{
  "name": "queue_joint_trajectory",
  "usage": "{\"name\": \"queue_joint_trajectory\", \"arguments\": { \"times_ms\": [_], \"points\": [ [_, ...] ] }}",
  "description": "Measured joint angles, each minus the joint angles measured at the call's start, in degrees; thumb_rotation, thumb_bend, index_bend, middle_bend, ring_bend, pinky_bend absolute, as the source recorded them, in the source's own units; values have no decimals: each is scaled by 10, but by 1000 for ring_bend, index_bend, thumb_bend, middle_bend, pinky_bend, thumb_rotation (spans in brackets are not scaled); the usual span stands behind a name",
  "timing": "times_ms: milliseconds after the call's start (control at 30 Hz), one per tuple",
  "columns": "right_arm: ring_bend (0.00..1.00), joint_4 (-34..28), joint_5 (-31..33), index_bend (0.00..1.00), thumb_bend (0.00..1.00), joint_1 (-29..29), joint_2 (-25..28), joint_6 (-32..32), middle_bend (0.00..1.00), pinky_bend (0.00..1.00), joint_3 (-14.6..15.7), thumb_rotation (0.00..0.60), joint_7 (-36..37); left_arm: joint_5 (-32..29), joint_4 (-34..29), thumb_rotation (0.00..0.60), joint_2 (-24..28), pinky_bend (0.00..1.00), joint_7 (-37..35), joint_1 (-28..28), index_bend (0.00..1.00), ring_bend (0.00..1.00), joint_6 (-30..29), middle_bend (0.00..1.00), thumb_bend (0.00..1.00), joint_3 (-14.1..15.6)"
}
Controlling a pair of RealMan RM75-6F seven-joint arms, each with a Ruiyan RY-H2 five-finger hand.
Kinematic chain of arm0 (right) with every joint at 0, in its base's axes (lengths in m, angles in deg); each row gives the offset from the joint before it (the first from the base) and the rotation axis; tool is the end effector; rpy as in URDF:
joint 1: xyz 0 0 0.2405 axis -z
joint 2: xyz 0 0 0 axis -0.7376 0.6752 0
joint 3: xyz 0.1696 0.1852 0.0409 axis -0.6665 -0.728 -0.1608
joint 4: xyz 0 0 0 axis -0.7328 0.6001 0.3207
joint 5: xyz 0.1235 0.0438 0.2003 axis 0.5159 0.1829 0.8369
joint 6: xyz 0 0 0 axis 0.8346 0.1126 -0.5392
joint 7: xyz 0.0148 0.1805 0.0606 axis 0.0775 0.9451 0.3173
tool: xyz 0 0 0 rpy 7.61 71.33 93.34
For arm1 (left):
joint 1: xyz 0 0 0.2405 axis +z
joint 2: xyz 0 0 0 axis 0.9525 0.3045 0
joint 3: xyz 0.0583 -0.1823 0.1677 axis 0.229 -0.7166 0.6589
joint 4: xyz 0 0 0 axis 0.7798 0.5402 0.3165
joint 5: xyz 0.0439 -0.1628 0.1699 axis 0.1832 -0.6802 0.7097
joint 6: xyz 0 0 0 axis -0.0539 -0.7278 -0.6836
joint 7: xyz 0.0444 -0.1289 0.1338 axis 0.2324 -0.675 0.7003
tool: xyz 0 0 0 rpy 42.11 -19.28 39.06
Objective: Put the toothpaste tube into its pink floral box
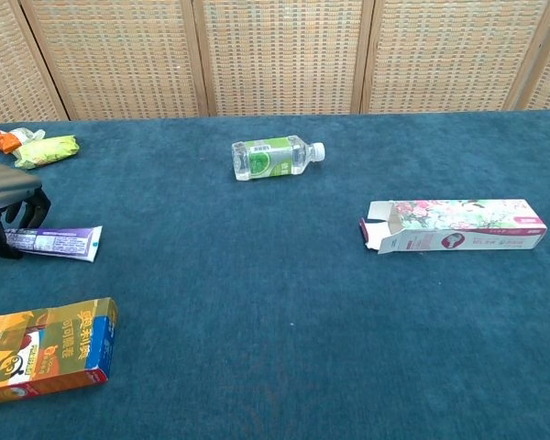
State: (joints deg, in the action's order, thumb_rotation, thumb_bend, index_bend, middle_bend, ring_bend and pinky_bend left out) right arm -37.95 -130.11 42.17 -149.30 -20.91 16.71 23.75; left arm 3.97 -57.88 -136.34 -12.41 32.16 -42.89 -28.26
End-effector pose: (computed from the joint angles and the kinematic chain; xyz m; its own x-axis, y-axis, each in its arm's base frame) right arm -0.3223 -0.2302 0.0986 0.4899 -0.0580 0.8698 -0.8717 -0.0250 0.4893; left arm -0.3096 0.4267 -0.0229 0.7701 0.3439 0.5373 0.6164 -0.1841 -0.7656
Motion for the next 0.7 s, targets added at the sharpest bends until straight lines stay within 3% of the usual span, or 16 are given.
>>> {"name": "queue_joint_trajectory", "arguments": {
  "times_ms": [333, 700],
  "points": [
    [0, 0, -1, 0, 0, -1, 0, 2, 0, 0, 0, 600, 1, 123, 25, 600, -14, 549, -92, 12, 754, 576, -91, 646, 228, -1],
    [0, -3, -1, 0, 0, -4, -2, 8, 0, 0, 1, 600, 0, 217, -21, 600, 55, 549, -163, 27, 760, 582, -166, 652, 228, 1]
  ]
}}
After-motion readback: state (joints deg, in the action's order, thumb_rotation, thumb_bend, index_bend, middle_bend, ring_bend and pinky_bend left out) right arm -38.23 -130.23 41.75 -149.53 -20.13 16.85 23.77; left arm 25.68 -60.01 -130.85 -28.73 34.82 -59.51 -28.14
